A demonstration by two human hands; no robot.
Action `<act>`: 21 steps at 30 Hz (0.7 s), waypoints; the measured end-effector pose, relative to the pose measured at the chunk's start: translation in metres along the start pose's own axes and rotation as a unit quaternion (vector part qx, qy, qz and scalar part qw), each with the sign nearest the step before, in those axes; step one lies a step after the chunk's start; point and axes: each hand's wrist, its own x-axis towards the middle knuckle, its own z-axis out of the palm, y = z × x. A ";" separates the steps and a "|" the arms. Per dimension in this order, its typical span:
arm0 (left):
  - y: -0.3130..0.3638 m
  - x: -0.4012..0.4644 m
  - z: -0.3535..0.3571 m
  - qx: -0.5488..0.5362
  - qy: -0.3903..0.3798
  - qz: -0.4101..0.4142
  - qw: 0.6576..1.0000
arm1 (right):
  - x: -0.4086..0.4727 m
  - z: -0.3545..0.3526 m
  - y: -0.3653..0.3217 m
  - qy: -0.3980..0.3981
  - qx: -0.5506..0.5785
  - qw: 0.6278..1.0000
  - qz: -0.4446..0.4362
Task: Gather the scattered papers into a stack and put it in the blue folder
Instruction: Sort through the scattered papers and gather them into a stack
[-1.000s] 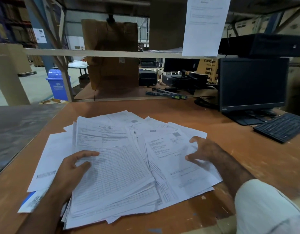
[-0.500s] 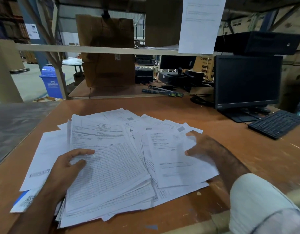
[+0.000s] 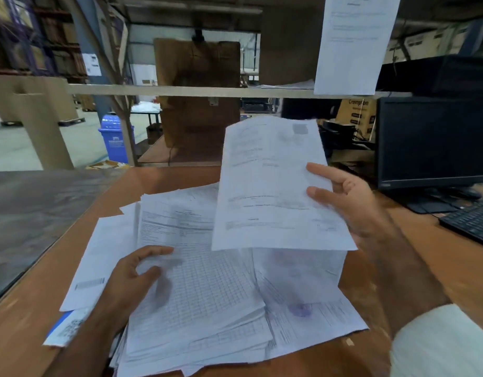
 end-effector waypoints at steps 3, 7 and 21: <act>0.001 -0.001 -0.002 0.014 0.003 0.054 0.998 | -0.002 0.019 0.061 -0.107 -0.297 0.948 0.035; 0.011 -0.001 0.001 0.008 0.027 0.037 0.999 | 0.003 0.047 0.099 -0.163 -0.368 0.914 0.051; 0.003 -0.001 -0.002 -0.018 0.004 -0.013 1.000 | 0.013 0.097 0.132 -0.206 -0.511 0.834 0.000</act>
